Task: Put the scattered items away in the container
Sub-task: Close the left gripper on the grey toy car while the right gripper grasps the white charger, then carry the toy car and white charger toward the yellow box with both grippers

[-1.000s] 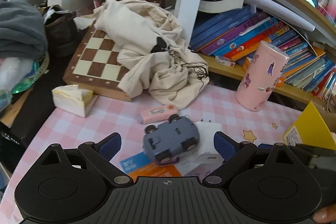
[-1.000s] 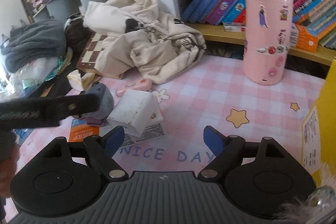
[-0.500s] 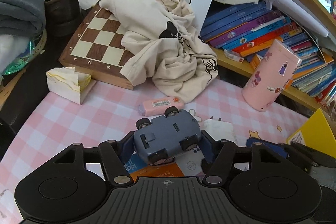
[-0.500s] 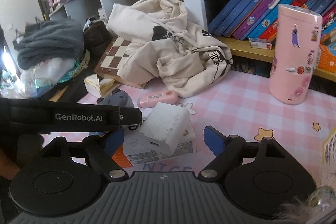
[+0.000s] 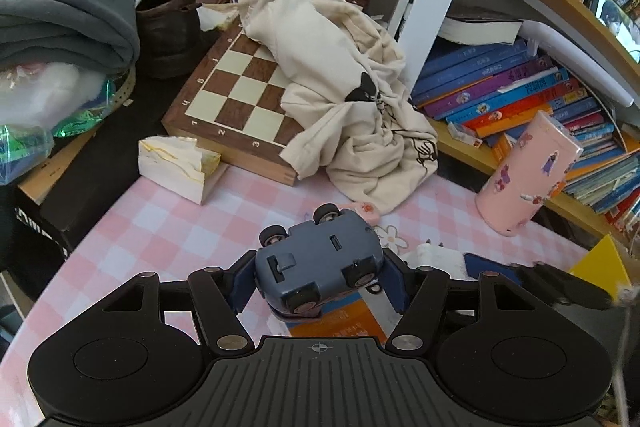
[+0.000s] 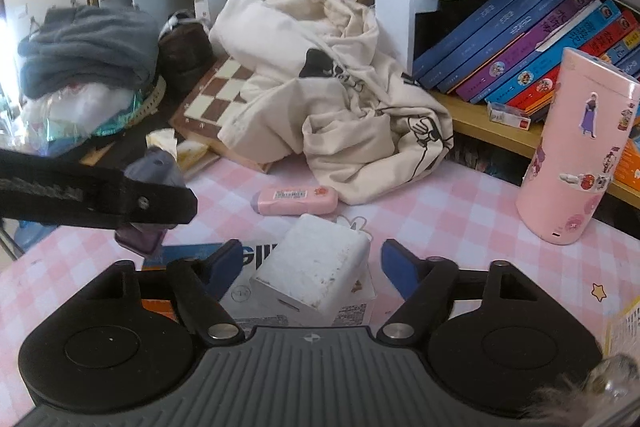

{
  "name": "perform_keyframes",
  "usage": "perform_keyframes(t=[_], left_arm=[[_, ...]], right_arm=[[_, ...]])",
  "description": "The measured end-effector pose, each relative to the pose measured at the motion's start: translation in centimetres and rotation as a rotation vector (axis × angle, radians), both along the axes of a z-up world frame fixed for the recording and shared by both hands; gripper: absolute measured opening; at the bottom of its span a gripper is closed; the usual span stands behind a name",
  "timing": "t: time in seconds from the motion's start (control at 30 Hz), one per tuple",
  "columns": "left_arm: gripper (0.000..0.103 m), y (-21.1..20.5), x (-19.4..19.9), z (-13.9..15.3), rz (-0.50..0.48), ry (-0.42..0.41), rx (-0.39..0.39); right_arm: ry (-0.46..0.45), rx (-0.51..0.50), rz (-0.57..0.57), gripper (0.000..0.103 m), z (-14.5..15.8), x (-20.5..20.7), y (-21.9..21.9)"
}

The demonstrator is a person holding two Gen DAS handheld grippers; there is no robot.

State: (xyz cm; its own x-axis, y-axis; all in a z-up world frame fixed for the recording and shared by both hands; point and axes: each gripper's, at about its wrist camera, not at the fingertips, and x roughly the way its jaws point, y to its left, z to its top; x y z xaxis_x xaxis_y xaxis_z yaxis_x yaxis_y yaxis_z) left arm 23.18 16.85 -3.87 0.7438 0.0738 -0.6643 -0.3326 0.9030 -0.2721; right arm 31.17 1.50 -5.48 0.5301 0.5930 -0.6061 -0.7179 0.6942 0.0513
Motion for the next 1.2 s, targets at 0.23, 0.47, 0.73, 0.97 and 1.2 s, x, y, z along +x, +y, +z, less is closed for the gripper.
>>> perform_keyframes(t=[0.23, 0.47, 0.73, 0.97, 1.2], left_arm=[[0.063, -0.5, -0.3, -0.1, -0.015, 0.007, -0.013], [0.063, -0.8, -1.3, 0.8, -0.022, -0.016, -0.015], [0.063, -1.4, -3.6, 1.6, -0.027, -0.017, 0.007], [0.063, -2.4, -6.7, 2.0, -0.046, -0.006, -0.014], [0.063, -4.4, -9.9, 2.3, -0.098, 0.006, -0.021]], right_arm=[[-0.015, -0.020, 0.011, 0.058, -0.2, 0.3, 0.4], [0.011, -0.009, 0.020, 0.057, 0.5, -0.6, -0.4], [0.031, 0.002, 0.025, 0.057, 1.9, -2.7, -1.7], [0.064, 0.002, 0.014, 0.057, 2.8, -5.8, -4.3], [0.100, -0.002, 0.004, 0.057, 3.6, -9.2, -7.1]])
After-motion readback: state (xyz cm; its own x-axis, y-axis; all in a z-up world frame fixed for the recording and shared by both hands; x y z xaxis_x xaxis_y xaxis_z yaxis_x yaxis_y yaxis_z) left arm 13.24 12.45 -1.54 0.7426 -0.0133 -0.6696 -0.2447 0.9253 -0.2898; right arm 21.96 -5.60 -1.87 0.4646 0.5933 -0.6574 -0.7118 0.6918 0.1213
